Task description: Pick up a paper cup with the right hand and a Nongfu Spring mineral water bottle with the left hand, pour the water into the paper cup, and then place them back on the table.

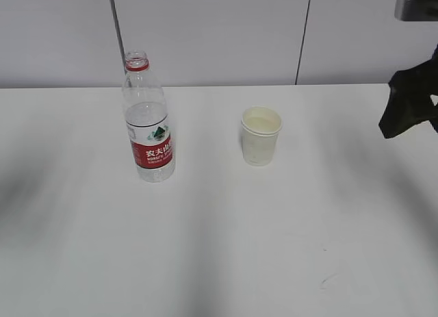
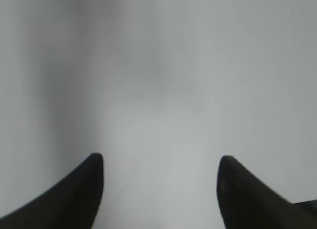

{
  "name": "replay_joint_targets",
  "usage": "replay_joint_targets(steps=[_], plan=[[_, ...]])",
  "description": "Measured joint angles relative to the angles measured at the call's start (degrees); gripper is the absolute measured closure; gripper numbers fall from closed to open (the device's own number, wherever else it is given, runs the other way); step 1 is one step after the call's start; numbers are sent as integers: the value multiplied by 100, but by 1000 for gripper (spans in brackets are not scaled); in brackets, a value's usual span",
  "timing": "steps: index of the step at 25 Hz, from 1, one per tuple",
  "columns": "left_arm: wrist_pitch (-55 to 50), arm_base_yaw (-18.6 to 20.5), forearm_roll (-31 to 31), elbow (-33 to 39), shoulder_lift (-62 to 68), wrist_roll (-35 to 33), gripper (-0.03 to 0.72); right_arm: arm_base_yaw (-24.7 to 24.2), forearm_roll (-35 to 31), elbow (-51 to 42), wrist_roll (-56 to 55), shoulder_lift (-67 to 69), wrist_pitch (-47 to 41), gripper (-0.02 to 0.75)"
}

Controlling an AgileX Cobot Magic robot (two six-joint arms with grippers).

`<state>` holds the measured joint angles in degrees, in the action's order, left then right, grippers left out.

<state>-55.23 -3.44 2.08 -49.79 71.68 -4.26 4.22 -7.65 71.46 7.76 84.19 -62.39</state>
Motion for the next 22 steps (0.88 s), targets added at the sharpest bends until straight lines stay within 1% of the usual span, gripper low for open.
replay_joint_targets(steps=[7, 13, 22], plan=[[60, 0, 165, 966, -1169, -5, 241, 0, -42, -621, 0, -1041, -216, 148], [76, 0, 303, 1746, -2213, -16, 241, 0, -42, -1495, 0, -2102, -252, 148], [43, 0, 351, 1847, -3651, -16, 241, 0, -80, -2484, 0, -3504, -256, 148]])
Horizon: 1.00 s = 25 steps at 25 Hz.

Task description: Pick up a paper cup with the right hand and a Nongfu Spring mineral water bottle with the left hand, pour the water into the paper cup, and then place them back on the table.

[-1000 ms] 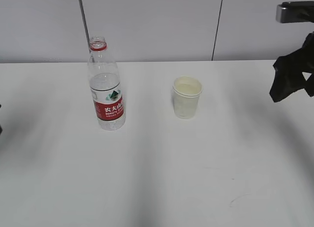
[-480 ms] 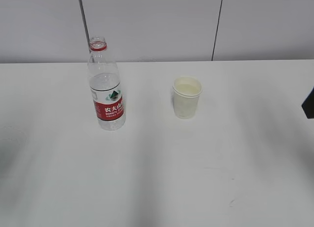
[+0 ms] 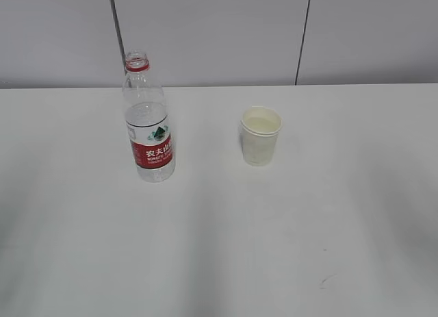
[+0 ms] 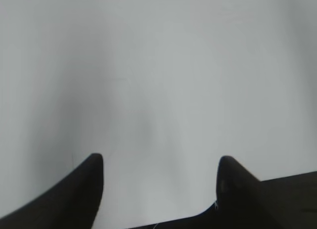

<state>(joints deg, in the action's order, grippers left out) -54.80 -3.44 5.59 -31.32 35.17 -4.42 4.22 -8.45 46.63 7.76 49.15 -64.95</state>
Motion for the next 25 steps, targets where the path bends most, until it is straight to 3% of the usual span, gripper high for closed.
replay_joint_targets(steps=[10, 25], plan=[[-23, 0, 73, 11, -725, 0, 241, 0, -33, -853, 0, -1440, 0, 148], [-36, 0, 91, 11, -814, 0, 241, 0, -176, -1861, -85, -3132, -14, 149]])
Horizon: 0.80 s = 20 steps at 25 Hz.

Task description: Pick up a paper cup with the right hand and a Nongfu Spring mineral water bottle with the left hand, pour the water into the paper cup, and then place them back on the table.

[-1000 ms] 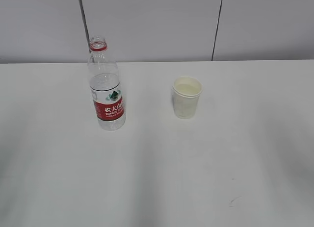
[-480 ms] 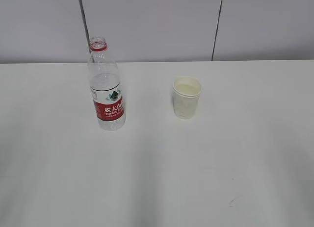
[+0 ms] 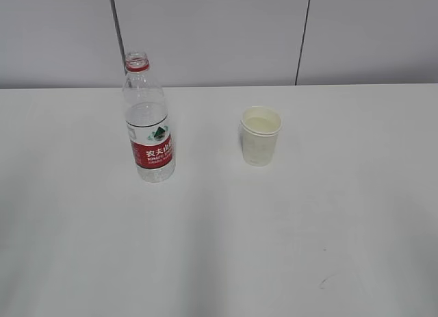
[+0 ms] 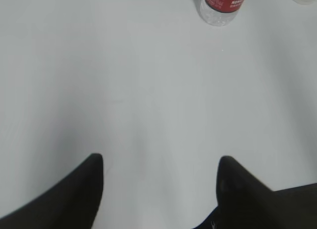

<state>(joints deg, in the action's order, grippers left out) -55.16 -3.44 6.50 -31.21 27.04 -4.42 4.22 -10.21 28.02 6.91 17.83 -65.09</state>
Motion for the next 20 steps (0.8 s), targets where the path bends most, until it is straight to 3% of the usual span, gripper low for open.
replay_joint_targets(steps=[20], plan=[[-7, 0, 0, 0, 0, 0, 241, 0, -21, 0, -17, -1837, -24, 149]])
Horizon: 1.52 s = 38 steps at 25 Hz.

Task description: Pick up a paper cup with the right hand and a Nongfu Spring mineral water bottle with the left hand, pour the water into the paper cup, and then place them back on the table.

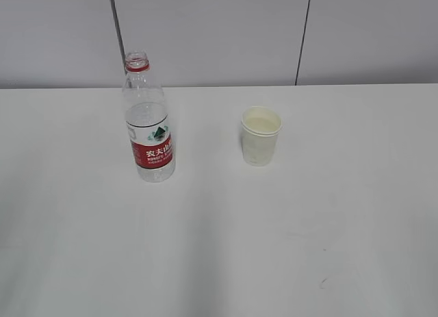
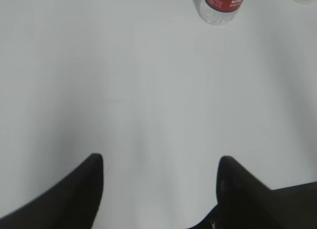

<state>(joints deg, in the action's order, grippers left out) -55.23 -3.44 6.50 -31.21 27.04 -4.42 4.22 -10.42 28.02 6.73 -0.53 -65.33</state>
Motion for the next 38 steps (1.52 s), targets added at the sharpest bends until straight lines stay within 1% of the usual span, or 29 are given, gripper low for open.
replay_joint_targets(steps=[9, 21, 28, 38], plan=[[-2, 0, 7, 0, -425, 0, 241, 0, 12, 0, 0, -47, -28, 150], [49, 0, 7, 19, -1899, 0, 241, 0, 12, 0, 0, -47, -31, 150], [64, 0, -131, 30, -2722, 0, 241, 0, 12, 0, 0, -47, -31, 150], [48, 0, -151, 50, -2737, -5, 241, 0, 12, 0, 0, -47, -41, 150]])
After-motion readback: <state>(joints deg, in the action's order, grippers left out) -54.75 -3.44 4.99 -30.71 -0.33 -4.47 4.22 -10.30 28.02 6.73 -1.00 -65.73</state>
